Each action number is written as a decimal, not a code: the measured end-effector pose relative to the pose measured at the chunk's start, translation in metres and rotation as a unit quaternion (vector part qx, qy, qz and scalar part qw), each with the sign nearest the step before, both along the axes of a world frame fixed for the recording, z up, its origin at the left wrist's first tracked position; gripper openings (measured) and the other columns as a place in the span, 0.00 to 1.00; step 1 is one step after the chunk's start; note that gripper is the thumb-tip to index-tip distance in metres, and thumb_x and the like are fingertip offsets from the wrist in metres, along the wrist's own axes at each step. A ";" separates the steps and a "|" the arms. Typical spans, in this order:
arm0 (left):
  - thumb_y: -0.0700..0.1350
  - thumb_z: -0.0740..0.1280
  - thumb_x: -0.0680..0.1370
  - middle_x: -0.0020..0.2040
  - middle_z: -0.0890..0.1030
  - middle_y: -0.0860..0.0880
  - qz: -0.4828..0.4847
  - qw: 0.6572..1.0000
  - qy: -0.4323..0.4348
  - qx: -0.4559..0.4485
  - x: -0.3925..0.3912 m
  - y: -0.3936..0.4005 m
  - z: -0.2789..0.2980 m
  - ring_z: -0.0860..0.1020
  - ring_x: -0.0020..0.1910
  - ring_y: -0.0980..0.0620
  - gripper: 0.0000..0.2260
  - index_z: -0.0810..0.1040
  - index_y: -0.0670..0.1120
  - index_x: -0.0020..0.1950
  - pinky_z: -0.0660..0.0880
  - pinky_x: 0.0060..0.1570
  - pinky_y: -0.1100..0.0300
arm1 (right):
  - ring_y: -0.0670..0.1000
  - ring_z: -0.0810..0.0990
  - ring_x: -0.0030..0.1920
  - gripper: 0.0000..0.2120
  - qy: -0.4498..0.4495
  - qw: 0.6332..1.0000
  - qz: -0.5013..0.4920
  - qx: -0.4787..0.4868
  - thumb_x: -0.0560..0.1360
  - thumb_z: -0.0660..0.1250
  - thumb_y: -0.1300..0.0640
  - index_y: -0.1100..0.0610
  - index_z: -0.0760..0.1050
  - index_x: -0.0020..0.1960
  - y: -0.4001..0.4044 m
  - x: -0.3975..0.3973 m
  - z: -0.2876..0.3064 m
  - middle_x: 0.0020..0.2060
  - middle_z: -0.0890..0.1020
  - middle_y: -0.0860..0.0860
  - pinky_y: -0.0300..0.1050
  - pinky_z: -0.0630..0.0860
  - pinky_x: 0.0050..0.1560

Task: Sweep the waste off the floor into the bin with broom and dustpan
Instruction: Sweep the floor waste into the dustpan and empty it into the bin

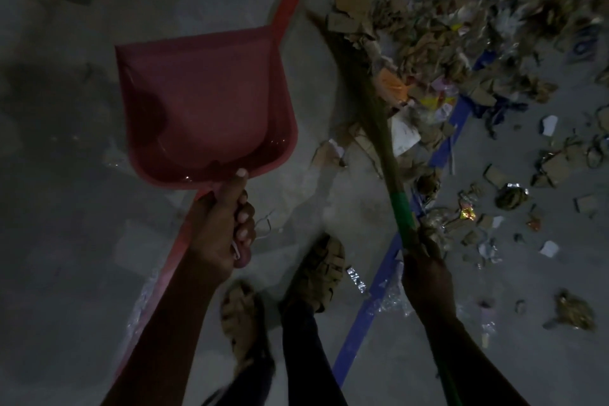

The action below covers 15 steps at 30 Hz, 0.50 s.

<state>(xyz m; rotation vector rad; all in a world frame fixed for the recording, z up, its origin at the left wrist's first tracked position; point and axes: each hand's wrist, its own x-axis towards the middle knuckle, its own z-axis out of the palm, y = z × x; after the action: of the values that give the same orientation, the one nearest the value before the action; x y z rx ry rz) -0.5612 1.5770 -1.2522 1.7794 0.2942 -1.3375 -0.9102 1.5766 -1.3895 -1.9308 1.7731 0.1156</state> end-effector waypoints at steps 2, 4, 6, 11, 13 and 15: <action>0.61 0.70 0.77 0.24 0.66 0.54 -0.001 1.000 0.007 0.009 -0.007 -0.001 -0.003 0.62 0.19 0.57 0.20 0.69 0.52 0.33 0.56 0.34 0.65 | 0.63 0.83 0.38 0.24 -0.029 0.998 0.046 -0.016 0.74 0.69 0.67 0.60 0.74 0.69 0.006 -0.006 0.000 0.68 0.74 0.60 0.56 0.81 0.30; 0.60 0.69 0.78 0.24 0.66 0.53 -0.002 1.000 0.006 0.009 -0.012 0.001 -0.006 0.62 0.19 0.56 0.20 0.69 0.51 0.33 0.58 0.31 0.67 | 0.58 0.82 0.37 0.25 -0.056 0.993 0.098 -0.018 0.73 0.70 0.68 0.60 0.73 0.70 0.012 -0.008 0.003 0.68 0.74 0.58 0.52 0.81 0.29; 0.59 0.69 0.78 0.25 0.66 0.53 -0.003 1.000 0.002 0.005 -0.018 0.003 -0.009 0.62 0.19 0.56 0.19 0.69 0.50 0.34 0.60 0.28 0.68 | 0.56 0.82 0.37 0.28 -0.067 0.989 0.134 -0.001 0.71 0.71 0.68 0.59 0.73 0.70 0.019 -0.012 0.002 0.67 0.74 0.56 0.50 0.80 0.29; 0.57 0.70 0.78 0.25 0.66 0.52 0.011 1.000 -0.010 -0.017 -0.026 0.011 -0.014 0.62 0.19 0.56 0.19 0.69 0.49 0.34 0.60 0.24 0.68 | 0.57 0.84 0.39 0.28 0.016 0.979 0.192 0.069 0.73 0.69 0.63 0.51 0.70 0.72 0.019 -0.039 -0.007 0.70 0.72 0.53 0.51 0.81 0.33; 0.57 0.70 0.78 0.25 0.66 0.52 0.009 0.999 -0.023 -0.031 -0.029 0.014 -0.014 0.62 0.18 0.56 0.19 0.70 0.49 0.34 0.59 0.25 0.66 | 0.59 0.83 0.38 0.25 0.059 0.980 0.172 0.077 0.76 0.66 0.60 0.51 0.70 0.72 0.005 -0.055 -0.006 0.70 0.72 0.53 0.54 0.82 0.34; 0.58 0.71 0.77 0.25 0.66 0.52 0.006 0.999 -0.029 -0.033 -0.035 0.017 -0.013 0.62 0.18 0.55 0.19 0.70 0.49 0.34 0.57 0.27 0.66 | 0.59 0.83 0.36 0.23 0.091 0.980 0.167 0.065 0.78 0.61 0.58 0.52 0.69 0.73 -0.016 -0.074 -0.003 0.69 0.72 0.55 0.55 0.82 0.33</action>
<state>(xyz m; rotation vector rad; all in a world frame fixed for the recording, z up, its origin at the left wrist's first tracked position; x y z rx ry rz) -0.5958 1.5938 -1.2647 1.7562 0.2269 -1.2699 -0.9841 1.5606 -1.3928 -2.1608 1.4888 0.5270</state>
